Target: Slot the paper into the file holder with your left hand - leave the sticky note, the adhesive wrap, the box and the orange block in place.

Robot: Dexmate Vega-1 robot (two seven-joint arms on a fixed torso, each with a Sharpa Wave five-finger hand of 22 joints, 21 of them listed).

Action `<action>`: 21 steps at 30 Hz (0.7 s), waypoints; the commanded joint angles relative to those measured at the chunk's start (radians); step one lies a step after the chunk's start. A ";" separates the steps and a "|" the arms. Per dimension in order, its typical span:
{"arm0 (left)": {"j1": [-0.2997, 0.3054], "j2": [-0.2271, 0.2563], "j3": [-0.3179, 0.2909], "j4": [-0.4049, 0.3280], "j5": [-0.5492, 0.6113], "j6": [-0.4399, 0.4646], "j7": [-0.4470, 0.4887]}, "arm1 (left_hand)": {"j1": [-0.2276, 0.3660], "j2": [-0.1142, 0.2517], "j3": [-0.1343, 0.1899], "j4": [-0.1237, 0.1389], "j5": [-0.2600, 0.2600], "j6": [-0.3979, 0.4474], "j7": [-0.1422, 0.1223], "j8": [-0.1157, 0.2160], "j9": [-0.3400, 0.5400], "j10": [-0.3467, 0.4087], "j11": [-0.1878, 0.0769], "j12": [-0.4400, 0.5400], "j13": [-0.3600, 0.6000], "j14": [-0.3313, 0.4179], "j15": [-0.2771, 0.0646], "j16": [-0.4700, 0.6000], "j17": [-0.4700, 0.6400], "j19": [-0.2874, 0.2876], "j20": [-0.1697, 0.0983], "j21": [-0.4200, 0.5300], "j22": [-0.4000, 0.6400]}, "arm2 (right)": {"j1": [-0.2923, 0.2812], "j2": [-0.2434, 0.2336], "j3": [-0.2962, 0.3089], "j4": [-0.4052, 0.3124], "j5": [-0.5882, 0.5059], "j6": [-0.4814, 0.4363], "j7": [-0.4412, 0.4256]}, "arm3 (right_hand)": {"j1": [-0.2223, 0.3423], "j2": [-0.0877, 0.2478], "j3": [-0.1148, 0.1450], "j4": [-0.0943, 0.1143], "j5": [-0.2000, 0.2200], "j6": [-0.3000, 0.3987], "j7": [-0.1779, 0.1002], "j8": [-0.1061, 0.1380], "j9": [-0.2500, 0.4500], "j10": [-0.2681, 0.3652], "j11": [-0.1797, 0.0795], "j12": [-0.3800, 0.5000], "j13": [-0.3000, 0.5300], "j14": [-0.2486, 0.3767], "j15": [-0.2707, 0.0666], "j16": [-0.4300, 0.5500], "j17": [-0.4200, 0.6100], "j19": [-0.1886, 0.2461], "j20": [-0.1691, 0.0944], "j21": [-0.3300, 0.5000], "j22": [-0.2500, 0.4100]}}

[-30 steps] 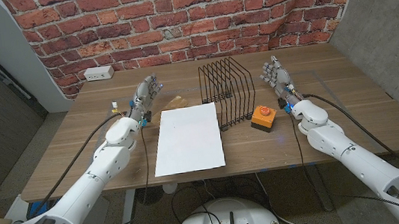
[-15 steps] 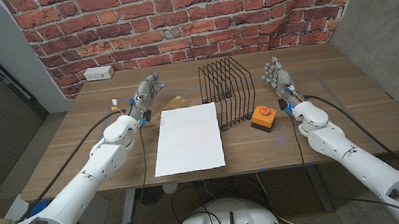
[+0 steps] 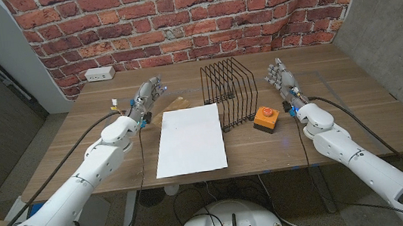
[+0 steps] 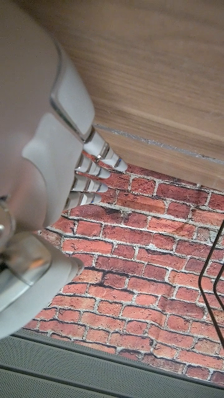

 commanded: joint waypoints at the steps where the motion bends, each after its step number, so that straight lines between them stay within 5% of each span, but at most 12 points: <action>1: 0.085 0.080 -0.039 -0.170 -0.018 0.091 0.067 | 0.015 0.000 0.004 -0.014 0.000 0.008 0.004 0.004 0.002 0.007 0.001 0.005 0.001 0.010 -0.001 0.005 0.001 0.008 -0.004 0.007 0.002 | -0.006 -0.008 0.002 0.001 -0.002 0.007 0.011 | 0.001 0.027 0.008 -0.002 0.005 0.007 -0.002 0.005 0.003 0.005 -0.006 0.009 -0.001 0.001 -0.012 0.006 -0.003 -0.003 -0.005 0.005 0.002; 7: 0.117 0.119 -0.059 -0.239 -0.029 0.147 0.102 | 0.021 -0.006 0.005 -0.029 0.000 0.012 0.008 0.004 0.002 0.013 0.003 0.005 0.001 0.015 0.001 0.005 0.001 0.013 -0.004 0.007 0.002 | -0.005 -0.009 0.001 0.005 0.001 0.006 0.019 | -0.001 0.026 0.008 -0.002 0.006 0.010 -0.003 0.006 0.003 0.007 -0.007 0.010 -0.002 0.003 -0.013 0.007 -0.007 -0.003 -0.005 0.006 0.002; 14: 0.157 0.175 -0.096 -0.339 -0.047 0.243 0.161 | 0.046 -0.023 0.005 -0.079 0.000 0.055 0.015 0.010 0.002 0.066 0.004 0.012 0.001 0.062 0.002 0.010 0.001 0.066 0.001 0.014 0.002 | -0.004 -0.010 0.002 0.010 0.003 0.010 0.026 | -0.002 0.026 0.009 -0.001 0.006 0.012 -0.004 0.006 0.003 0.008 -0.009 0.010 -0.003 0.003 -0.014 0.008 -0.011 -0.003 -0.009 0.007 0.002; 21: 0.197 0.215 -0.134 -0.414 -0.082 0.317 0.203 | 0.050 -0.031 0.003 -0.087 0.000 0.068 0.014 0.012 0.002 0.075 0.004 0.011 0.001 0.072 0.000 0.009 0.001 0.077 0.001 0.014 0.002 | -0.004 -0.010 0.001 0.012 0.003 0.012 0.029 | -0.002 0.027 0.010 -0.001 0.007 0.013 -0.004 0.006 0.003 0.010 -0.009 0.011 -0.003 0.006 -0.015 0.010 -0.014 -0.002 -0.009 0.007 0.002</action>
